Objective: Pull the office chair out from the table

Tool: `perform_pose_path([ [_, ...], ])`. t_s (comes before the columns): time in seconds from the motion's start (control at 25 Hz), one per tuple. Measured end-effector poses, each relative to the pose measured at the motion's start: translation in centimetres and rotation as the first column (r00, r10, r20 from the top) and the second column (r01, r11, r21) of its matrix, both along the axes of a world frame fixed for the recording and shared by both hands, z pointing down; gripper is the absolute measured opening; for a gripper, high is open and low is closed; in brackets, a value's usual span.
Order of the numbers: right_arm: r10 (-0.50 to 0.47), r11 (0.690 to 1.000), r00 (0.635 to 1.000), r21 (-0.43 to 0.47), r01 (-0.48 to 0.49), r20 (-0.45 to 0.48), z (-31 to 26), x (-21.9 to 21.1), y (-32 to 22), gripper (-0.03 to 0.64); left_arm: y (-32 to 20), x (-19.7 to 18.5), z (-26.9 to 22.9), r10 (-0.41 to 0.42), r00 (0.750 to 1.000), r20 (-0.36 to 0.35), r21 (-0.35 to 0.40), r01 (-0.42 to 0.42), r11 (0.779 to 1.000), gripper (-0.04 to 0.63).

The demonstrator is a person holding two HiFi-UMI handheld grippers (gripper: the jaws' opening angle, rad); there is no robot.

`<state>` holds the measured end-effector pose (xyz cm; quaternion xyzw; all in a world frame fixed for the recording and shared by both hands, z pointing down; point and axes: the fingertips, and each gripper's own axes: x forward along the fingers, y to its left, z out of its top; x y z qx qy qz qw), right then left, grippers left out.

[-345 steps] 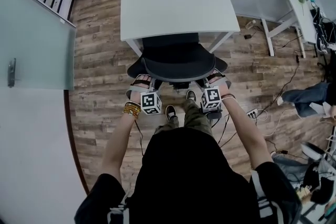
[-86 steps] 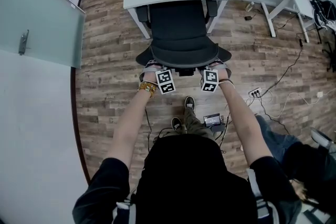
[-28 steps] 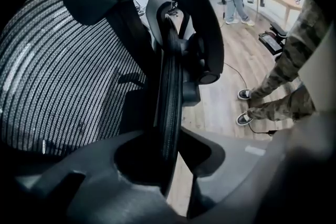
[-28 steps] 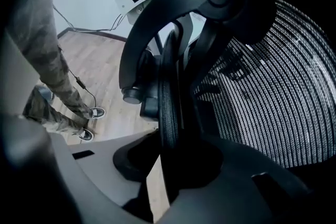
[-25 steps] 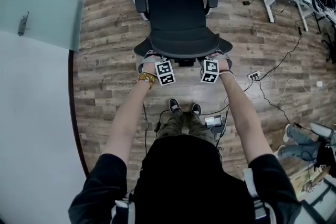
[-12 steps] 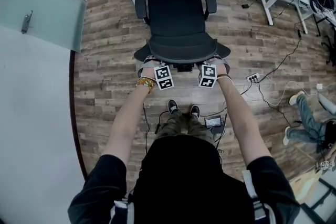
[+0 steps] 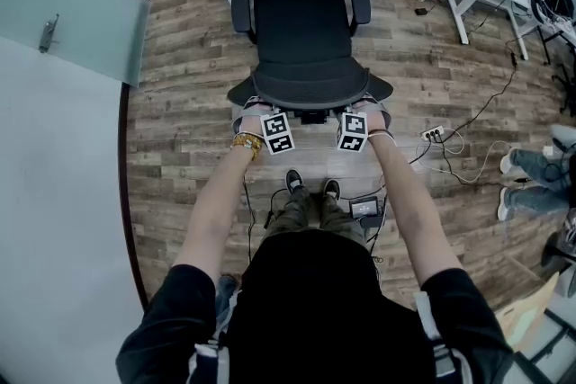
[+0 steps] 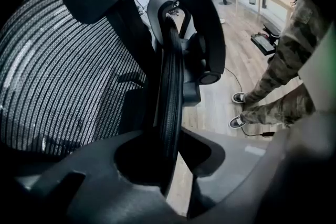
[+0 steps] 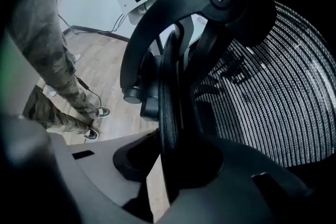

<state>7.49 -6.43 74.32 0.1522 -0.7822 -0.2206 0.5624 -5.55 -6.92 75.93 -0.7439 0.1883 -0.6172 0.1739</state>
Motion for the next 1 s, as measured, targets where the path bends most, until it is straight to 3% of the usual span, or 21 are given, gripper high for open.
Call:
perform_pose_path([
  [1.0,-0.021,1.0,1.0,0.017,0.021,-0.002,0.0,0.8,2.3,0.086,2.6,0.7,0.0,-0.015,1.0,0.004,0.009,0.015,1.0,0.112],
])
